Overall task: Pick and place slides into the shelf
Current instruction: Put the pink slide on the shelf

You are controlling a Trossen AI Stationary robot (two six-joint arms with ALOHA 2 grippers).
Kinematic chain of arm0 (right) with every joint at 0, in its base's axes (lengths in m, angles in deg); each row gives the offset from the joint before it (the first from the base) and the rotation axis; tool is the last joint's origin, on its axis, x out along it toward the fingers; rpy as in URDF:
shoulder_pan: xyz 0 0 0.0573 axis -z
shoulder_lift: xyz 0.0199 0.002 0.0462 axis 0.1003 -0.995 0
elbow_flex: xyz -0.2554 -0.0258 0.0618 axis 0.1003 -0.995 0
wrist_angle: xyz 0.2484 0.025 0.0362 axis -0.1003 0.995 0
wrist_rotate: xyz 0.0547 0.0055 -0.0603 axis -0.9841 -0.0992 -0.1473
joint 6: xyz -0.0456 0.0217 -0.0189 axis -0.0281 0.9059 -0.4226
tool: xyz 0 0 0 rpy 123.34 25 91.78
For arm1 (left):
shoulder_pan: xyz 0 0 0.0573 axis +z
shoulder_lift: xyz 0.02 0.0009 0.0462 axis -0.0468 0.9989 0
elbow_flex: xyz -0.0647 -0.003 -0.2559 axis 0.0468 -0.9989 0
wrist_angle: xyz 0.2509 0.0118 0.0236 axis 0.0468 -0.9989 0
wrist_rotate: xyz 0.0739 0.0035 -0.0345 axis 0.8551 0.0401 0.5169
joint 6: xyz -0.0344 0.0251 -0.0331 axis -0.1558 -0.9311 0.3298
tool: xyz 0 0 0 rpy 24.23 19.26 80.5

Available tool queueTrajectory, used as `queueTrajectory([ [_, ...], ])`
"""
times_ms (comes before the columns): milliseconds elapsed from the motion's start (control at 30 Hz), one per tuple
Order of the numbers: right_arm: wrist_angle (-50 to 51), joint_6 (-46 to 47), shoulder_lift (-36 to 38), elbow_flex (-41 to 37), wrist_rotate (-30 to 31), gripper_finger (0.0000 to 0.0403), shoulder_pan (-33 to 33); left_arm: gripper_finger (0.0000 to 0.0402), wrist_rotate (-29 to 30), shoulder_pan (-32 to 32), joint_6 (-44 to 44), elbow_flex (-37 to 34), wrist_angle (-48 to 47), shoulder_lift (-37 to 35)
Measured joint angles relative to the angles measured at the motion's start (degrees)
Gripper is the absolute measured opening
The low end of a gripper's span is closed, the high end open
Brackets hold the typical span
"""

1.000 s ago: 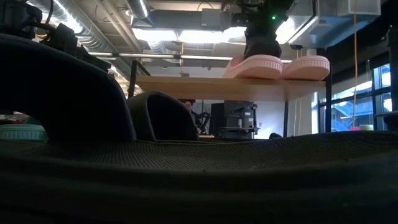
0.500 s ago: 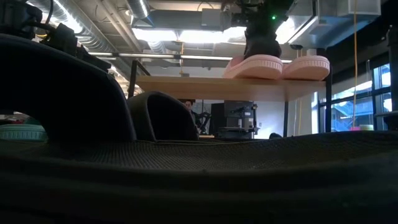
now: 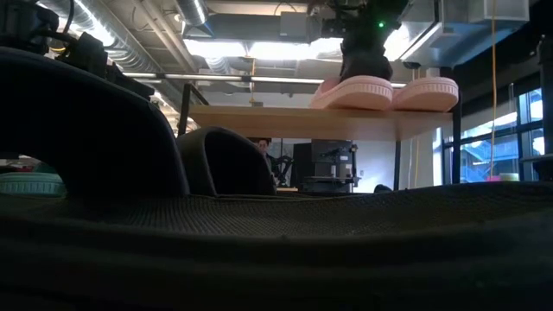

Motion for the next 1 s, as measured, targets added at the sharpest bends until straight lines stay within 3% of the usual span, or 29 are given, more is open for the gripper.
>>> queueTrajectory([
  [467, 0.5, 3.0, 0.0, 0.0, 2.6, 0.016, 0.0, 0.0216, 0.0, 0.0, 0.0, 0.0, 0.0, 0.0],
  [1000, 0.9, 2.9, 0.0, 0.0, 2.9, 0.0164, -0.3, 0.0216, 0.0, 0.0, 0.0, 0.0, 0.0, 0.0],
])
